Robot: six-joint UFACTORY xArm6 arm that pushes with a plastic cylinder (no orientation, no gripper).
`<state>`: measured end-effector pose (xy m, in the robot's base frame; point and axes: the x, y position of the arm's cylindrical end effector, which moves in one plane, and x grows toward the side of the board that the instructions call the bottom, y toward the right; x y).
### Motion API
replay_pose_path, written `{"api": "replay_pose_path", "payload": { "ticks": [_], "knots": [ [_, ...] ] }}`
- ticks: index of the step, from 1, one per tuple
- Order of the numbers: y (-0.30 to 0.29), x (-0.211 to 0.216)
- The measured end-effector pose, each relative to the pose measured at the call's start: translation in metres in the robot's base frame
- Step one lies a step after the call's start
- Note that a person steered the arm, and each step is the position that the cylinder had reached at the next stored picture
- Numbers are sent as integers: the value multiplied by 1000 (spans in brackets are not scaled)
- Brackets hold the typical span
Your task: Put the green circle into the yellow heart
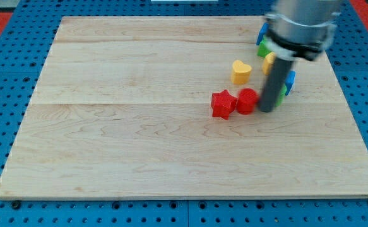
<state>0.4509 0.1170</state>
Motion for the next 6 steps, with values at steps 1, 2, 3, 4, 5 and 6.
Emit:
{"api": "replay_pose_path", "payload": {
  "ticks": [1, 2, 3, 4, 5, 6],
  "knots": [
    [13, 4],
    [61, 15],
    [63, -1],
    [23, -36],
    [52, -5],
    [48, 32]
  ]
}}
